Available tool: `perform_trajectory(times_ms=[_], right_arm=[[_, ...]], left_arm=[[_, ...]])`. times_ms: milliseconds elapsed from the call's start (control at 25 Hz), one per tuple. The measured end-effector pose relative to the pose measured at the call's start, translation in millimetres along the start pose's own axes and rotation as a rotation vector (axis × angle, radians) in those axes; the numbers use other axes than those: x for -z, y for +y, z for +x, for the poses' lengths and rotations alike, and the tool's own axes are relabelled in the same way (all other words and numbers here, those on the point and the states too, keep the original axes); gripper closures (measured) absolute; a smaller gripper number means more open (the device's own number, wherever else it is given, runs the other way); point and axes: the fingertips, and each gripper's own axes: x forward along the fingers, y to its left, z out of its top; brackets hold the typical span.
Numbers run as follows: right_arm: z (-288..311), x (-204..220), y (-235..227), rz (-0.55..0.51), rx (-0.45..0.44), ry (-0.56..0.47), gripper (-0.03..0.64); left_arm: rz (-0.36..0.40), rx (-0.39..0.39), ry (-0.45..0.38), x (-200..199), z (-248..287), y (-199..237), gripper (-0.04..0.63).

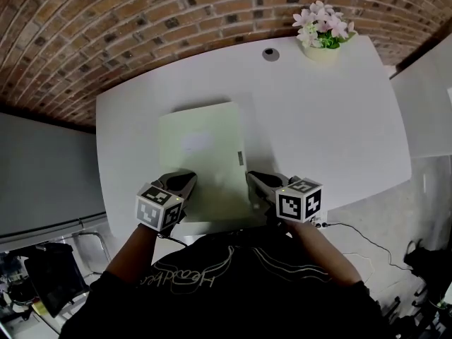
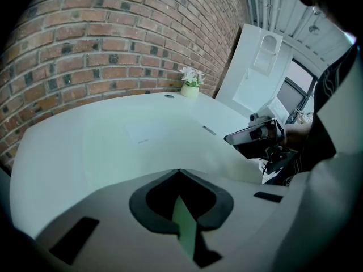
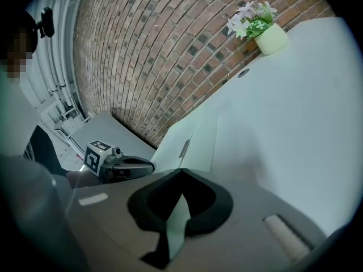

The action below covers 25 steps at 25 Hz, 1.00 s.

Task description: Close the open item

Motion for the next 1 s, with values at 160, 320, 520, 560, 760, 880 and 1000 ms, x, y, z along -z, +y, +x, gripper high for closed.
perform_trajectory(times_ms=[160,320,520,560,760,880,1000], right_arm=[[1.4,0.9,1.2,-0.023,-0.036,0.051,0.614],[2.2,1.0,2.3,-0.046,-0.073,0.096,0.614],[3.0,1.2,3.4,-0.060,-0.092,0.125,0.614],[3.0,0.8,3.4,-0.059,-0.096,0.128,0.614],[4.5,0.3,2.5,-0.062,-0.105,0.132,0.614],[4.0,1.0,0.6,-0.060,-0.090,0.136,0.614],[4.2,1.4,1.5,-0.075,-0.079,0.157,0.614]], left_arm=[[-0.019,0.012,0.018,1.9,0.6,1.4,0.594],[-0.029,0.021,0.021,0.7,1.3,1.2,0.594],[-0.025,-0.002,0.017,1.0,1.2,1.8,0.594],[-0.022,-0.007,0.013,0.5,1.2,1.7,0.594],[-0.036,-0.017,0.007,1.0,2.3,3.4,0.594],[-0.124,0.031,0.024,-0.6,2.0,3.4,0.594],[-0.178,0.038,0.018,-2.5,0.2,3.7,0.594]])
